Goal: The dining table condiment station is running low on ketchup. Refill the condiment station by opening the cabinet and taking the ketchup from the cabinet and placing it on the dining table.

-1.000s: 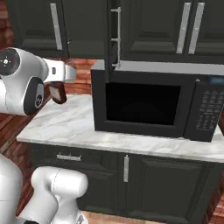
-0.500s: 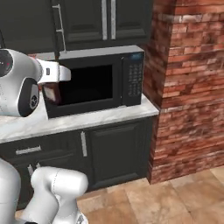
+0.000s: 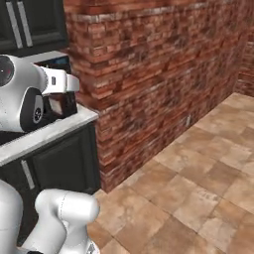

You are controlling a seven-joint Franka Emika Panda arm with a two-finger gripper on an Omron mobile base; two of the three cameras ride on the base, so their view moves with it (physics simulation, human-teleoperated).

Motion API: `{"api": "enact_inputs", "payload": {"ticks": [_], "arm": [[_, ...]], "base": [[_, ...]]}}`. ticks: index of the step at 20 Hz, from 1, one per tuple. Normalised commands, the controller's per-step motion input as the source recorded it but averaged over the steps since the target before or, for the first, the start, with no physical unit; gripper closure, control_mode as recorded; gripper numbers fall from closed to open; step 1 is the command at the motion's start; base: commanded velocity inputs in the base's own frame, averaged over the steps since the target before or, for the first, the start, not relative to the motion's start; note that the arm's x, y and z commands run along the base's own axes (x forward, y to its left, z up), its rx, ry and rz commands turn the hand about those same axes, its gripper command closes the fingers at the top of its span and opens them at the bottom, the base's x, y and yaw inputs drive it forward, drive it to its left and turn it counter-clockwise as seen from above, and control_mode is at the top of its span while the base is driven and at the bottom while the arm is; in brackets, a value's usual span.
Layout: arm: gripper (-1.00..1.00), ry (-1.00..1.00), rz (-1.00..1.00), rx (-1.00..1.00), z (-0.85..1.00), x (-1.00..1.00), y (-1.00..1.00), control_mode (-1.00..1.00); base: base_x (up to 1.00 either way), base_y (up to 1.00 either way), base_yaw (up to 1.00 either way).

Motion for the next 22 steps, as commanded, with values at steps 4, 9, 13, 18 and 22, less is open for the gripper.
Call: {"api": "enact_inputs", "payload": {"ticks": [4,9,13,18,22], "arm": [[1.0,0.0,0.0,0.0,0.0,0.0,0.0,1.0],[1.0,0.0,0.0,0.0,0.0,0.0,0.0,1.0],[1.0,0.0,0.0,0.0,0.0,0.0,0.0,1.0],[1.0,0.0,0.0,0.0,0.0,0.0,0.0,1.0],[1.0,0.0,0.0,0.0,0.0,0.0,0.0,1.0]], "base": [[0.0,-0.26,-0.87],[0.0,-0.24,-0.87],[0.05,-0.16,-0.84],[0.27,-0.15,-0.75],[0.42,-0.23,-0.69]]}}
